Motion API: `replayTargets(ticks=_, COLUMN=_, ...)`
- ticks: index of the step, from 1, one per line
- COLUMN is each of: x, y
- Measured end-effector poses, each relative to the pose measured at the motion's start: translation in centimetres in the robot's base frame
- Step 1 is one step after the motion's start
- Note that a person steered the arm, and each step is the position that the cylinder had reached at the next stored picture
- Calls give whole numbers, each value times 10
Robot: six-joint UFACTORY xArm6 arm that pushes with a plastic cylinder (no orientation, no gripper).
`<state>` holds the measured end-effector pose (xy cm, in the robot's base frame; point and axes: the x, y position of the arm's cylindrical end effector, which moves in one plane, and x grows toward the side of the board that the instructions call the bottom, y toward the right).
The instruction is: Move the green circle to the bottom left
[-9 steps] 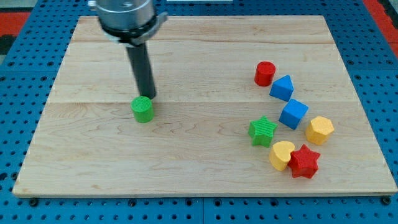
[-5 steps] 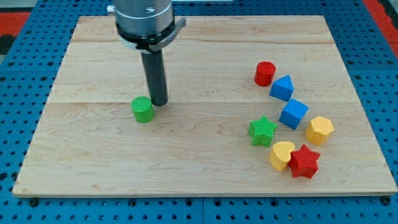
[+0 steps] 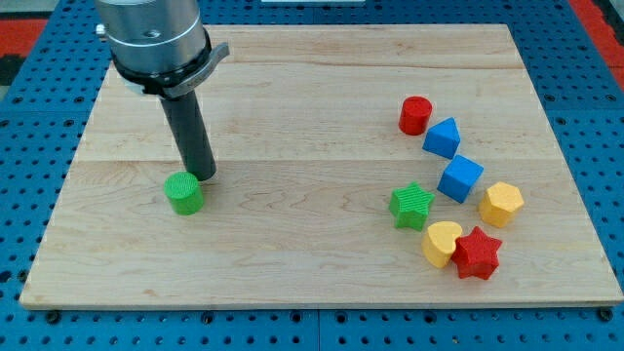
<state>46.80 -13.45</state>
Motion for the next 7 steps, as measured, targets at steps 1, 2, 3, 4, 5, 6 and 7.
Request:
replayTargets(ticks=1, x=19, y=-9)
replayTargets(ticks=2, x=42, y=-15)
replayTargets(ticks=3, x=38, y=-10)
replayTargets(ticks=4, x=39, y=31)
replayTargets(ticks=5, x=44, y=48)
replayTargets(ticks=6, x=54, y=47)
replayTargets(ticks=7, x=67, y=36)
